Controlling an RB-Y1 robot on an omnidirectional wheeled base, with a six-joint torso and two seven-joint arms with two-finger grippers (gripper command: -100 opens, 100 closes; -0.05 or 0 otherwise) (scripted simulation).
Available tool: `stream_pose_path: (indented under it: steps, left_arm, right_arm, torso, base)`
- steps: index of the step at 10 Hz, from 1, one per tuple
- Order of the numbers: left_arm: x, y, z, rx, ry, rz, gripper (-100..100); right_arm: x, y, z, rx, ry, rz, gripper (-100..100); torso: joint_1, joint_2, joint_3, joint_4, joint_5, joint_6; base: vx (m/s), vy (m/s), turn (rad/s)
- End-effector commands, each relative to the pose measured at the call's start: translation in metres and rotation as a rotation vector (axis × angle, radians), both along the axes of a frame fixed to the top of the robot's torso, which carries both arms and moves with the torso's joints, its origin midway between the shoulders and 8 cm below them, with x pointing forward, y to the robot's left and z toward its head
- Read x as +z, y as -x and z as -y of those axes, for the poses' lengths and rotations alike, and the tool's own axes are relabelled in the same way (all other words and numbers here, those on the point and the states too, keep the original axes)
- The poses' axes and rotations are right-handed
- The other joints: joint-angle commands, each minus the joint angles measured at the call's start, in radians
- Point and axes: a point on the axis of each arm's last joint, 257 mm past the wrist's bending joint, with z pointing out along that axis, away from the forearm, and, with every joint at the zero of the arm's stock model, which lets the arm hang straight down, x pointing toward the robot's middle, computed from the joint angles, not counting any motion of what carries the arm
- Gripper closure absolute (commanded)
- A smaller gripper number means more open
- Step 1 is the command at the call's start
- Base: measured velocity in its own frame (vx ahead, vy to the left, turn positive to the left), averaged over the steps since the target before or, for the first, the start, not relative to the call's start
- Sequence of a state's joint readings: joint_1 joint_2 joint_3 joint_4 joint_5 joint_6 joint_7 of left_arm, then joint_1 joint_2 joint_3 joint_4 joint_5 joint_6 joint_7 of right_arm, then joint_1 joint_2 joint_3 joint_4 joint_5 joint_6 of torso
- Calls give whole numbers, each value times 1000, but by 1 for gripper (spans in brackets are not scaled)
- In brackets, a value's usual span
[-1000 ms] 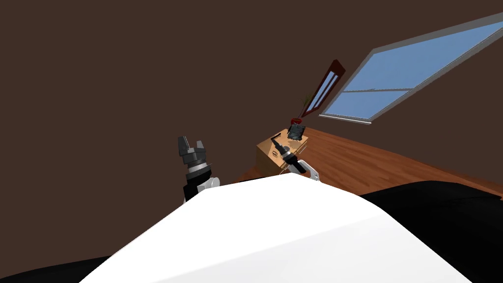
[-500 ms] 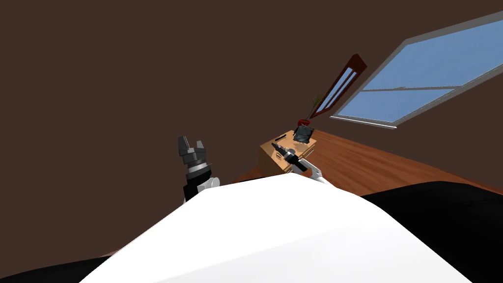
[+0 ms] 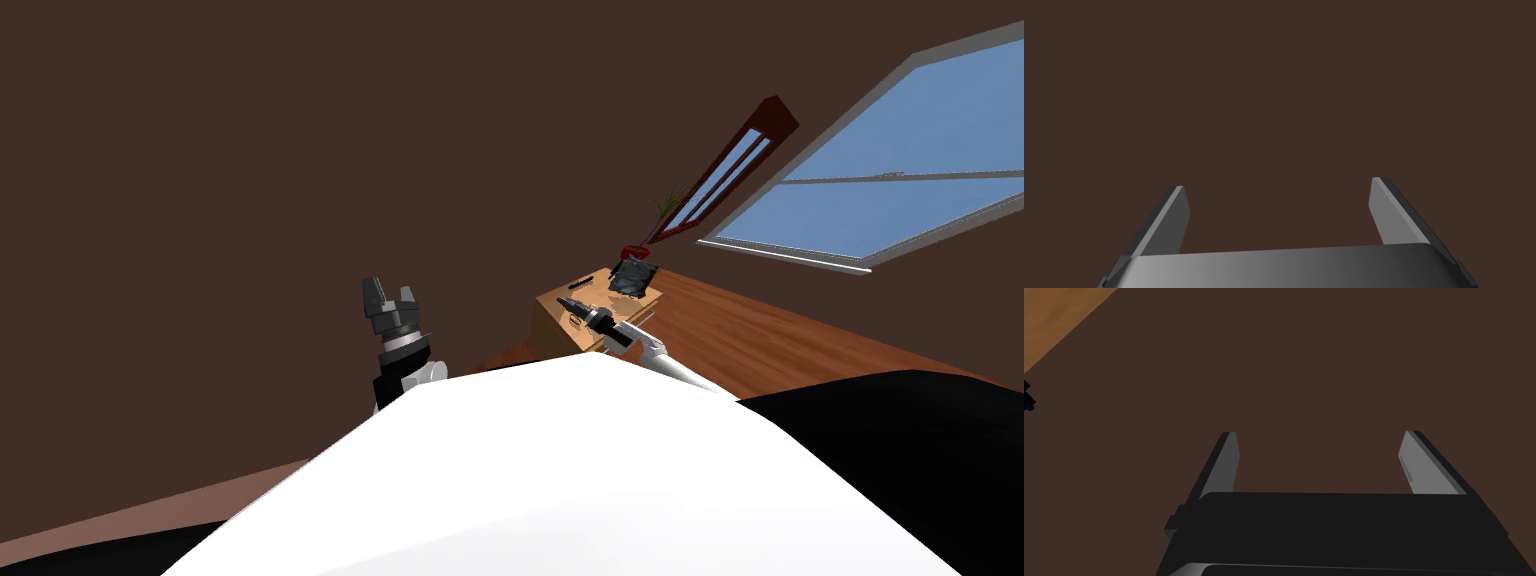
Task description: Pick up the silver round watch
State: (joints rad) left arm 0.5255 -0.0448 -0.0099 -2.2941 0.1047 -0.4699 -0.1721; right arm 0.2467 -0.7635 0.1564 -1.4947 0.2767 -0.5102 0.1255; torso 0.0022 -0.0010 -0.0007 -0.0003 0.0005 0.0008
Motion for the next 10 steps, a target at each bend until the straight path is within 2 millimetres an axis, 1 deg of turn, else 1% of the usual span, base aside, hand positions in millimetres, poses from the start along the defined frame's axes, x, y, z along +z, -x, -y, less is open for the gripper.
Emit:
stream_pose_path:
  steps: [1, 2, 3, 4, 5, 6, 7, 8, 9, 10]
  left_arm:
    - [0, 0, 0, 0, 0, 0, 0]
    - [0, 0, 0, 0, 0, 0, 0]
    - [0, 0, 0, 0, 0, 0, 0]
    - [0, 0, 0, 0, 0, 0, 0]
    - [0, 0, 0, 0, 0, 0, 0]
    - [0, 0, 0, 0, 0, 0, 0]
    - [0, 0, 0, 0, 0, 0, 0]
    - [0, 0, 0, 0, 0, 0, 0]
    - [0, 0, 0, 0, 0, 0, 0]
    - [0, 0, 0, 0, 0, 0, 0]
  right_arm:
    - [-15, 3, 16, -11, 54, -35, -100]
    - [-27, 5, 30, -7, 115, -62, -100]
    - [-30, 6, 33, -14, 118, -70, -100]
    - [-43, 10, 51, -17, 180, -104, -100]
    - [-44, 10, 52, -18, 181, -105, -100]
    - [-55, 14, 67, -17, 240, -134, -100]
    - [-57, 15, 71, -23, 242, -140, -100]
    - [-67, 20, 87, -22, 301, -170, -100]
    - [-69, 21, 90, -27, 303, -176, -100]
    - [-78, 26, 105, -25, 358, -203, -100]
  torso:
    - [0, 0, 0, 0, 0, 0]
    - [0, 0, 0, 0, 0, 0]
    - [0, 0, 0, 0, 0, 0]
    - [0, 1, 0, 0, 0, 0]
    - [0, 1, 1, 0, 0, 0]
    - [0, 1, 1, 0, 0, 0]
    - [0, 1, 0, 0, 0, 0]
    - [0, 1, 1, 0, 0, 0]
    - [1, 1, 1, 0, 0, 0]
    - [1, 1, 1, 0, 0, 0]
  base:
    - [2, 16, 61]
    - [-5, 22, 121]
    - [-5, 18, 74]
    - [-4, 23, 111]
    - [-3, 19, 54]
    - [-2, 25, 114]
    - [-3, 22, 59]
    - [-11, 31, 91]
    - [-10, 25, 56]
    - [-11, 36, 82]
